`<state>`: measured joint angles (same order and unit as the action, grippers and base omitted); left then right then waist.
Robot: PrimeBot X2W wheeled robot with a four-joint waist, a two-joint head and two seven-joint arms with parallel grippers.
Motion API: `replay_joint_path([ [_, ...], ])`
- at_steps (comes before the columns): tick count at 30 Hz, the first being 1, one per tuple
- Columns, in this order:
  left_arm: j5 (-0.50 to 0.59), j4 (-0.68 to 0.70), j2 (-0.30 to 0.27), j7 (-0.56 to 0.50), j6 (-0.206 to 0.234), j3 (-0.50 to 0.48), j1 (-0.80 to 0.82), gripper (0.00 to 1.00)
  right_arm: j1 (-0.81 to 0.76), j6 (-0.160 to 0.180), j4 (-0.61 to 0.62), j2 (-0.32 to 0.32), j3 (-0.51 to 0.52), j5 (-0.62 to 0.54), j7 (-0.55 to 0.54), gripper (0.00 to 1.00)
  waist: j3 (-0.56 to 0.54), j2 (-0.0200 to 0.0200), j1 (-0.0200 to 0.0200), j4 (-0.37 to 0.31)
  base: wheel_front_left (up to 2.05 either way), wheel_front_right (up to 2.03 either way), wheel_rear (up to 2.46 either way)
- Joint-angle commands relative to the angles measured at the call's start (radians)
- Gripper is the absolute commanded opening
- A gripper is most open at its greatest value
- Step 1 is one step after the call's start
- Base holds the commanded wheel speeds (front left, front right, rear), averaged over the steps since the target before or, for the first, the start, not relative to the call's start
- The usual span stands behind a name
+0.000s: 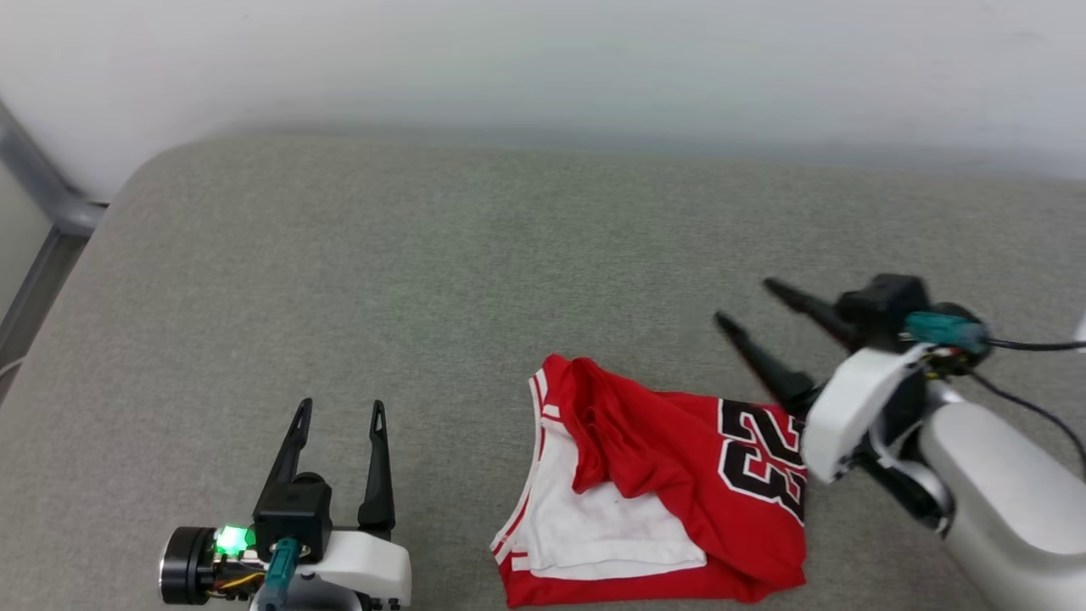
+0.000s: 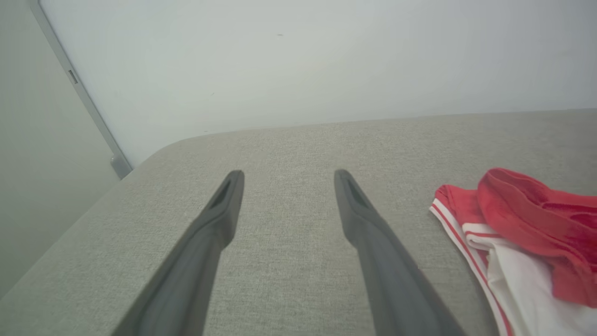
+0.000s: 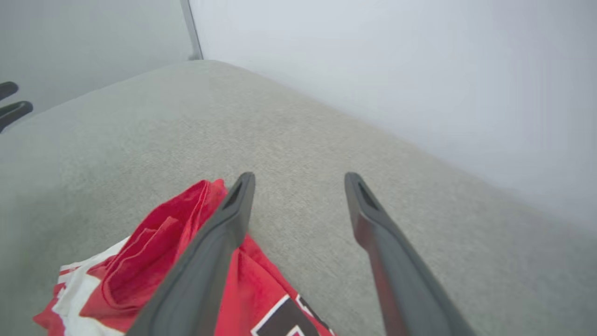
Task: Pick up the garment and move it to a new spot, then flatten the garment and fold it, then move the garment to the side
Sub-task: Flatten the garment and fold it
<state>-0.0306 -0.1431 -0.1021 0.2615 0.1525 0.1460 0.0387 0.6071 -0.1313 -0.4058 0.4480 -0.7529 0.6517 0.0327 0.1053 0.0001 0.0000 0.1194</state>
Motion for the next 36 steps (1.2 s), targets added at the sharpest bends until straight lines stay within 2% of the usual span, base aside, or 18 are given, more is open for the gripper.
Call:
replay_joint_path([
  [1,0.001,0.007,-0.005,0.005,0.001,-0.007,-0.018,1.00,-0.050,0.001,0.012,0.006,0.085,-0.056,0.062,1.00,-0.020,-0.0001,0.0000,-0.030,0.00,0.00,0.00],
  [8,0.001,0.017,-0.013,0.005,-0.001,-0.020,-0.039,1.00,-0.220,0.001,0.072,-0.047,0.391,-0.262,0.186,1.00,-0.042,-0.0001,0.0000,-0.078,0.00,0.00,0.00],
  [9,0.001,0.017,-0.013,0.005,-0.001,-0.020,-0.039,1.00,-0.220,0.001,0.072,-0.047,0.391,-0.262,0.186,1.00,-0.042,-0.0001,0.0000,-0.078,0.00,0.00,0.00],
  [14,0.002,0.024,-0.018,0.005,-0.002,-0.025,-0.056,1.00,-0.354,0.001,0.161,-0.131,0.587,-0.385,0.217,1.00,-0.055,-0.0001,0.0000,-0.098,0.00,0.00,0.00],
  [18,0.001,0.033,-0.021,0.005,-0.006,-0.027,-0.067,1.00,-0.460,0.001,0.243,-0.206,0.689,-0.455,0.227,1.00,-0.065,-0.0001,0.0000,-0.106,0.00,0.00,0.00],
  [27,0.001,0.045,-0.025,0.005,-0.018,-0.017,-0.095,1.00,-0.651,0.001,0.361,-0.329,0.804,-0.520,0.232,1.00,-0.091,-0.0001,0.0000,-0.098,0.00,0.00,0.00],
  [36,-0.012,0.058,-0.019,0.005,-0.028,-0.014,-0.117,1.00,-0.746,0.001,0.372,-0.371,0.829,-0.532,0.233,1.00,-0.110,-0.0001,0.0000,-0.089,0.00,0.00,0.00],
])
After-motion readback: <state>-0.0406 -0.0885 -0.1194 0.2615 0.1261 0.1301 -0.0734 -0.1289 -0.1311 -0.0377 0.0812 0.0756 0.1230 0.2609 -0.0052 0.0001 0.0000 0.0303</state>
